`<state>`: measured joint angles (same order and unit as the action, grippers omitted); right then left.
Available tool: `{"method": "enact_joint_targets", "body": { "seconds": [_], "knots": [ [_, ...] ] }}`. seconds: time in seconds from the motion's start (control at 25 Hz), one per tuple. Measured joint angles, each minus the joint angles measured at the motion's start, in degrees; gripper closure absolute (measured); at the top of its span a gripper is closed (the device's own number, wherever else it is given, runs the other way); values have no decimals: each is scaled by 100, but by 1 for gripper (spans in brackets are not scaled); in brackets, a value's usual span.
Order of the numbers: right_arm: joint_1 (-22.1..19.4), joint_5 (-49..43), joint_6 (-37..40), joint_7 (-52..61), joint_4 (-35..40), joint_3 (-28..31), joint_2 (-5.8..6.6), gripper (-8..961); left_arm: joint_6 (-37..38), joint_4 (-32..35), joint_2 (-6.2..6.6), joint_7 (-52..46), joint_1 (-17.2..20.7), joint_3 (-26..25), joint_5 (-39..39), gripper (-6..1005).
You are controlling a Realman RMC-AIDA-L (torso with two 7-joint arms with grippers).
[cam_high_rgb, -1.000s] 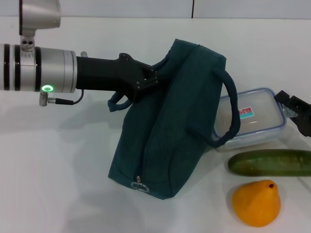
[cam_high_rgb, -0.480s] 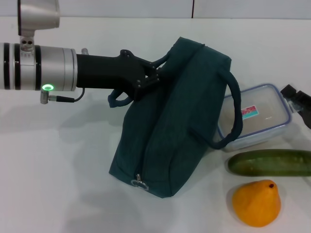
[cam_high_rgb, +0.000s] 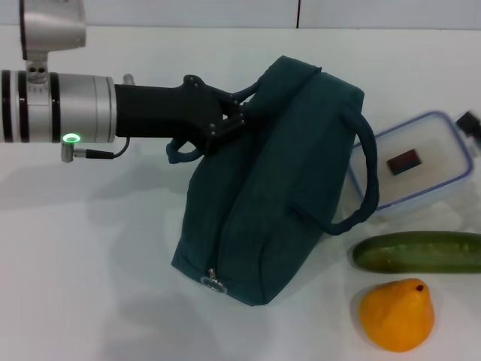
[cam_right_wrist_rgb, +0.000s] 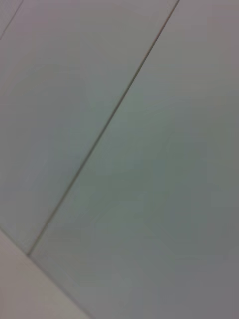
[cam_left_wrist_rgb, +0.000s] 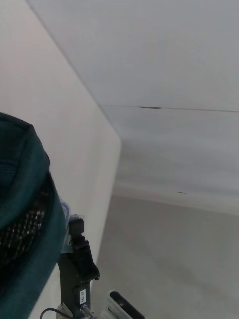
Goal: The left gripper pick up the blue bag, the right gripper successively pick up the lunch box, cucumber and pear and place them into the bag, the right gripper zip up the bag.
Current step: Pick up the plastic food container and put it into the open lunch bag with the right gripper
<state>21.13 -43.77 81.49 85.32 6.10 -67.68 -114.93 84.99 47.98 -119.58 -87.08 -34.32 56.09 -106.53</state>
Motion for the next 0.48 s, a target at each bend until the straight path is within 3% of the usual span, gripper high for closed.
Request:
{"method": "enact_joint_targets", "body": {
  "seconds": [0.2,0.48],
  "knots": [
    [-319,5,140,-22,704,92,56,856,8,34,-3,420,166,5,378,955],
    [-263,8,944,-24,863,309,158,856,65,124,3,434,188,11,427,954]
  ]
}}
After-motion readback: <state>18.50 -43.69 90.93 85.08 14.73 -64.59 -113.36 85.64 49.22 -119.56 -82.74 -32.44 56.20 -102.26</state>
